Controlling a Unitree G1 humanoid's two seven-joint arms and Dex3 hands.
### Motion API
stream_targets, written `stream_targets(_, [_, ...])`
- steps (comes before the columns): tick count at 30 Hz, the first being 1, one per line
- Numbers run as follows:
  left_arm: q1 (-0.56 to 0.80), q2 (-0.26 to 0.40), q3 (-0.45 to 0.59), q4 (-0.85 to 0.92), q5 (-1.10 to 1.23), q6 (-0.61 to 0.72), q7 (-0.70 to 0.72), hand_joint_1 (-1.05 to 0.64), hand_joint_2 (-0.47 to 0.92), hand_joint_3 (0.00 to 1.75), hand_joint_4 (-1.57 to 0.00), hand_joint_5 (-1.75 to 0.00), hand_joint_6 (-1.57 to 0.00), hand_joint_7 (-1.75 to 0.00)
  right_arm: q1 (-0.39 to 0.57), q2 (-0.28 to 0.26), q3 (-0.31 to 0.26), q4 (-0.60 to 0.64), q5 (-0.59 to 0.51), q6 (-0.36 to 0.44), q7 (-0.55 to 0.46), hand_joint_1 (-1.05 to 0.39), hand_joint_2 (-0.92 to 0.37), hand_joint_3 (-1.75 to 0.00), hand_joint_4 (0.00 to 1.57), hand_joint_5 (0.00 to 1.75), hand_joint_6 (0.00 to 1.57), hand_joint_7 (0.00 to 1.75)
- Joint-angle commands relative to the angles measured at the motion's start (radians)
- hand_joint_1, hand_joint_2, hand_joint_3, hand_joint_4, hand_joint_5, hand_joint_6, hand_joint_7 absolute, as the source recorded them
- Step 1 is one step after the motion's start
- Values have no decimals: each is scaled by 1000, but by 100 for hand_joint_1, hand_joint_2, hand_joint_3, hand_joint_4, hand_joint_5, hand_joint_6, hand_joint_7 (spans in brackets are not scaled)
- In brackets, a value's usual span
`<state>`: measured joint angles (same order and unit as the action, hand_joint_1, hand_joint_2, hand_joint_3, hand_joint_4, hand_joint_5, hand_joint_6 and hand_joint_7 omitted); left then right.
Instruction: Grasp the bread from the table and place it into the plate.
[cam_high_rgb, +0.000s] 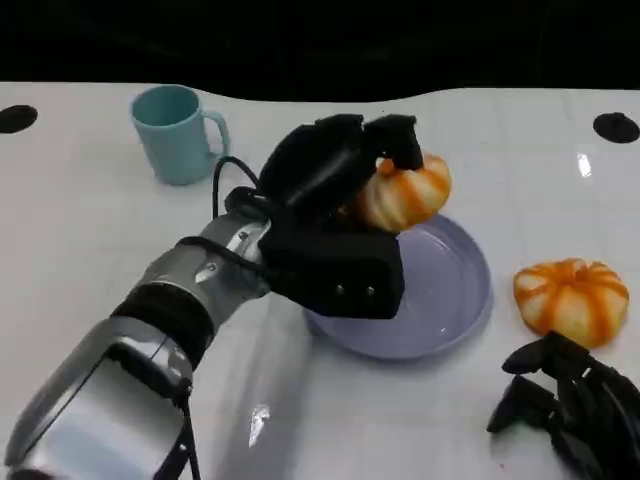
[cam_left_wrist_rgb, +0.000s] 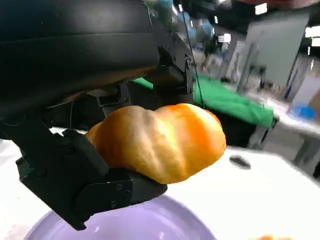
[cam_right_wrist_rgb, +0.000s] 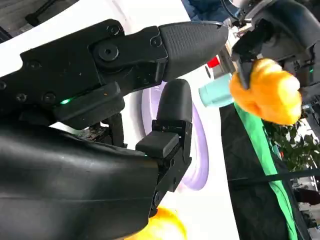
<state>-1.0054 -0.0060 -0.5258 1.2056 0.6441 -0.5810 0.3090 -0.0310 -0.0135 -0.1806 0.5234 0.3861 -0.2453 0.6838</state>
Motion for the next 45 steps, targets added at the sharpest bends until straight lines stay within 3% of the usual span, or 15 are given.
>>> stream_targets(1, [-52,-31,-19,28,13,22,-74,-17,57,107,-89,-175,-71,-175,5,-14,-6,4,8,3,7,-53,-92,-27,62,152,58,121])
stream_targets(6, [-58,-37,-32,41,26,28,-79,-16,60,100,-89,-175,-70,-175,8,-11,-3,-4,-1,1,-6,-54,-92,-26,64,151,59,122])
stream_targets(11, [-65,-40,-42,46,25,47,-137,-17,70,72,-80,-175,-71,-146,9,-8,-4,-5,11,6,5,-53,-92,-27,63,151,57,121])
stream_targets(12, [-65,-40,-35,46,13,50,-162,-21,75,55,-71,-160,-67,-106,8,-8,-5,-2,11,2,6,-53,-92,-27,64,152,58,122])
stream_targets(13, [-65,-40,-30,44,6,53,-181,-24,84,33,-66,-151,-73,-64,7,-8,-5,0,10,0,6,-53,-92,-27,64,152,58,122])
stream_targets(14, [-69,-39,-28,45,2,64,-212,-25,88,24,-64,-147,-76,-48,7,-8,-5,0,8,-2,3,-53,-92,-26,64,152,58,122])
stream_targets(16, [-72,-38,-27,43,2,78,-244,-37,91,21,-52,-91,-61,-18,8,-8,-5,0,5,-4,-1,-54,-92,-26,64,152,59,123])
stream_targets(17, [-80,-37,-27,43,2,101,-284,-39,92,21,-51,-82,-60,-14,9,-8,-4,-2,2,-5,-4,-55,-92,-25,64,152,59,123])
stream_targets(19, [-91,-36,-28,38,4,132,-337,-61,92,33,-36,-43,-41,-3,10,-9,-4,-2,-1,-9,-5,-54,-92,-26,64,152,58,123])
stream_targets(22, [-109,-25,-50,25,30,170,-389,-84,92,51,-20,-23,-28,0,8,-7,-5,1,5,-9,0,-54,-92,-26,64,152,58,123])
stream_targets(27, [-122,-11,-67,11,37,195,-431,-103,92,74,-7,-14,-18,0,3,-7,-8,9,7,-9,2,-54,-92,-26,64,153,58,124])
stream_targets(37, [-108,27,-54,-18,14,171,-447,-105,92,83,-8,-13,-16,-1,2,-11,-8,4,13,6,7,-53,-92,-26,63,153,57,125])
stream_targets(42, [-35,72,51,-75,-94,54,-398,-94,92,70,-23,-23,-29,-6,2,-8,-9,7,8,-8,4,-53,-92,-26,63,153,57,125])
stream_targets(45, [37,82,171,-118,-247,-6,-462,-88,92,63,-29,-28,-37,-9,3,-8,-8,6,6,-10,4,-53,-92,-27,63,153,57,125])
